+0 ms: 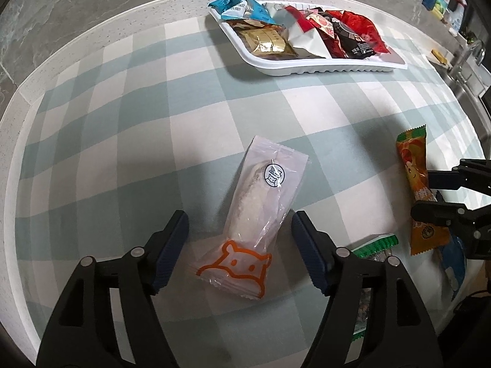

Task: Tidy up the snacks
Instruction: 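Grasp clear orange-print packet with left tool while right tool grasps orange snack bag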

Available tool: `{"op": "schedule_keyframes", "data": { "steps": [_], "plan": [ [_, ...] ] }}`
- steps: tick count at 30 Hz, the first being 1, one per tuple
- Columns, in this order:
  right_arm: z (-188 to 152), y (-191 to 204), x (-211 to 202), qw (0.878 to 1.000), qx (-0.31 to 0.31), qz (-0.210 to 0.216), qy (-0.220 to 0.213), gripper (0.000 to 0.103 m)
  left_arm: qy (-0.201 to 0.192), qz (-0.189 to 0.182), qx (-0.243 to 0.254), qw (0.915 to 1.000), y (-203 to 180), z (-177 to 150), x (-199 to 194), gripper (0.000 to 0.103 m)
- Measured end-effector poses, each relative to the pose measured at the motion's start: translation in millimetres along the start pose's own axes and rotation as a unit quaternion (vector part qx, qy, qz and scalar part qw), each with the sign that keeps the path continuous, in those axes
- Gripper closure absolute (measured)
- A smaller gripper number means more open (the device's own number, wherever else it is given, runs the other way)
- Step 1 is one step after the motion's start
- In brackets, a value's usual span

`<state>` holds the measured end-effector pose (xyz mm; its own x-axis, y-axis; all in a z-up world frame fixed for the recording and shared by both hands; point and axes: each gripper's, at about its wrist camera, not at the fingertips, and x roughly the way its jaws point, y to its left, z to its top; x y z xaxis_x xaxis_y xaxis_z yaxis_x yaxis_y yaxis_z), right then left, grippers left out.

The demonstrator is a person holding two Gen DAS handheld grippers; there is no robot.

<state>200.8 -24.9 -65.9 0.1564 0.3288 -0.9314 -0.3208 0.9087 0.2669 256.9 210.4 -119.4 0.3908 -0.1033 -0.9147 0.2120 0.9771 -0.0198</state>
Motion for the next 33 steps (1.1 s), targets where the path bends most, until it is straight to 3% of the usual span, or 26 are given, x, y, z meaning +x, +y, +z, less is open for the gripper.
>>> {"op": "schedule_keyframes", "data": {
  "steps": [9,15,18,19,20,23,27,33],
  "plan": [
    [1,0,1,1.000,-0.005,-0.008,-0.004,0.052,-0.007,0.003,-0.003,1.0000,3,-1,2,0.023],
    [-3,4,0,1.000,-0.018,-0.024,-0.010,0.059,-0.011,0.005,-0.006,0.9999,3,-2,3,0.021],
    [-3,-2,-2,1.000,-0.006,-0.016,-0.013,0.068,-0.016,0.003,-0.006,0.9998,3,-3,3,0.022],
    [-3,-7,-3,1.000,0.003,-0.008,-0.012,0.071,-0.018,0.001,-0.004,0.9998,2,-3,2,0.027],
    [-3,-10,-3,1.000,0.009,-0.003,-0.013,0.080,-0.023,-0.004,0.006,0.9997,-1,-4,0,0.040],
    [-2,-23,-4,0.999,0.037,0.026,-0.011,0.083,-0.028,-0.013,0.024,0.9992,-9,-5,-5,0.068],
    [-2,-35,-8,0.996,0.065,0.050,-0.020,0.084,-0.033,-0.025,0.019,0.9989,-10,-7,-8,0.075],
    [1,-46,-23,0.991,0.096,0.084,-0.040,0.084,-0.033,-0.067,-0.030,0.9967,7,-5,-10,0.078]
  ]
}}
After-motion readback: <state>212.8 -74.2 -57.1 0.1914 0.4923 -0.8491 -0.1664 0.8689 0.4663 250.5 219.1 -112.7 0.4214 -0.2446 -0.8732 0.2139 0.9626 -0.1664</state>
